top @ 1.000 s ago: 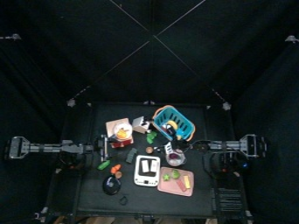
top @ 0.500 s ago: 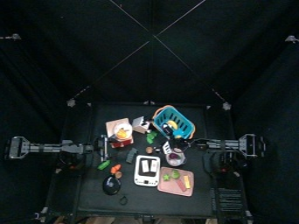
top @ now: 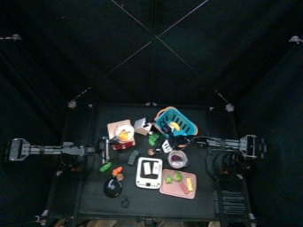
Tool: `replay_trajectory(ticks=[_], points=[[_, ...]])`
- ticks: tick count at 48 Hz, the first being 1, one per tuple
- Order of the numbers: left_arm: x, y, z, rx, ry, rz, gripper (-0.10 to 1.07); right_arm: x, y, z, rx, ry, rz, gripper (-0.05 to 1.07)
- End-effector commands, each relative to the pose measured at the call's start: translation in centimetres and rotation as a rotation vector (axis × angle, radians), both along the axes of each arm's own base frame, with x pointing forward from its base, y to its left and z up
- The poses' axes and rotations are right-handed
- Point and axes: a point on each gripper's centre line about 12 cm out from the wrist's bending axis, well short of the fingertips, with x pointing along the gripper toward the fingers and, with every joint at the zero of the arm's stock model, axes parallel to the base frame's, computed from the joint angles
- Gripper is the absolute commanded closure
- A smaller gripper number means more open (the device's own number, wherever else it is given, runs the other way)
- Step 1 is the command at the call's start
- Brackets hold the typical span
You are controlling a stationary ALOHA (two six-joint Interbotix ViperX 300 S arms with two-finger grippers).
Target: Grab rice
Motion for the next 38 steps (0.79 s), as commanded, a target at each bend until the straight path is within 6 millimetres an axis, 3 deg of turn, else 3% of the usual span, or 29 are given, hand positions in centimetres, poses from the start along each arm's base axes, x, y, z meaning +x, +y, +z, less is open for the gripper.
replay_trajectory(ticks=[1, 8, 15, 25, 38], points=[[0.2, 0.0, 0.3, 0.0, -0.011, 0.001, 0.02, 0.5, -0.6, 1.7, -0.02, 0.003, -0.001, 0.17], [0.1, 0.0, 0.2, -0.002, -0.008, 0.001, 0.02, 0.6, -1.0, 2.0, -0.069, 0.107, -0.012, 0.17], [0.1, 0.0, 0.2, -0.002, -0.008, 0.001, 0.02, 0.7, 0.5, 1.7, -0.122, 0.19, -0.025, 0.17], [0.1, 0.0, 0.2, 0.0, -0.008, 0.001, 0.02, 0.1, 4.6, -0.8, -0.05, 0.23, -0.029, 0.17], [0.2, 0.0, 0.4, 0.001, -0.012, 0.001, 0.02, 0.5, 9.3, -1.9, 0.061, 0.169, -0.031, 0.17]])
